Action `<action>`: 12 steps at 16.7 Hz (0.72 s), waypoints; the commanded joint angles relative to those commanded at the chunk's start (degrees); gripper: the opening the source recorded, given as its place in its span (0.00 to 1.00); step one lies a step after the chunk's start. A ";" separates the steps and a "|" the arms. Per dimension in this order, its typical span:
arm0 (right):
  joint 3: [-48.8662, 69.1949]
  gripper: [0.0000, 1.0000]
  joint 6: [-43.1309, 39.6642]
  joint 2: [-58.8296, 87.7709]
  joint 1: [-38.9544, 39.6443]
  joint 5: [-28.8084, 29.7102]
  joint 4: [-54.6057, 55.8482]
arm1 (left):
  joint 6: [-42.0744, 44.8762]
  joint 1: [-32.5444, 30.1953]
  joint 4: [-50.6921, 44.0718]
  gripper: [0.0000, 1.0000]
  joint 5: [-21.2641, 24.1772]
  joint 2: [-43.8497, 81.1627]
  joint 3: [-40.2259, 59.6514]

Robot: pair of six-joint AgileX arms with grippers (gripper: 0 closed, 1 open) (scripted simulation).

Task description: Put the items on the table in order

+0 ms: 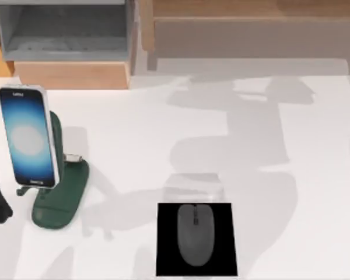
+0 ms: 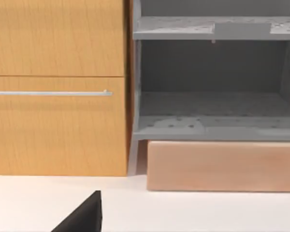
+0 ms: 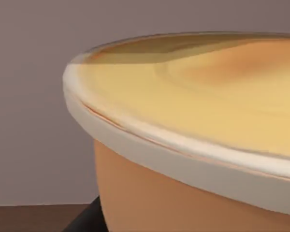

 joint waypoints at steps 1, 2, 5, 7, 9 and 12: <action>1.40 0.00 0.22 0.62 1.28 0.05 -1.45 | 0.00 0.00 0.00 1.00 0.00 0.00 0.00; 2.63 0.00 0.41 1.27 2.39 0.06 -2.75 | 0.00 0.00 0.00 1.00 0.00 0.00 0.00; 4.86 0.00 0.70 3.11 4.43 0.01 -5.61 | 0.00 0.00 0.00 1.00 0.00 0.00 0.00; 5.07 0.00 0.72 3.49 4.64 0.00 -6.06 | 0.00 0.00 0.00 1.00 0.00 0.00 0.00; 5.07 0.00 0.72 3.49 4.64 0.00 -6.06 | 0.00 0.00 0.00 1.00 0.00 0.00 0.00; 4.83 0.00 0.83 3.13 4.36 -0.03 -5.95 | 0.00 0.00 0.00 1.00 0.00 0.00 0.00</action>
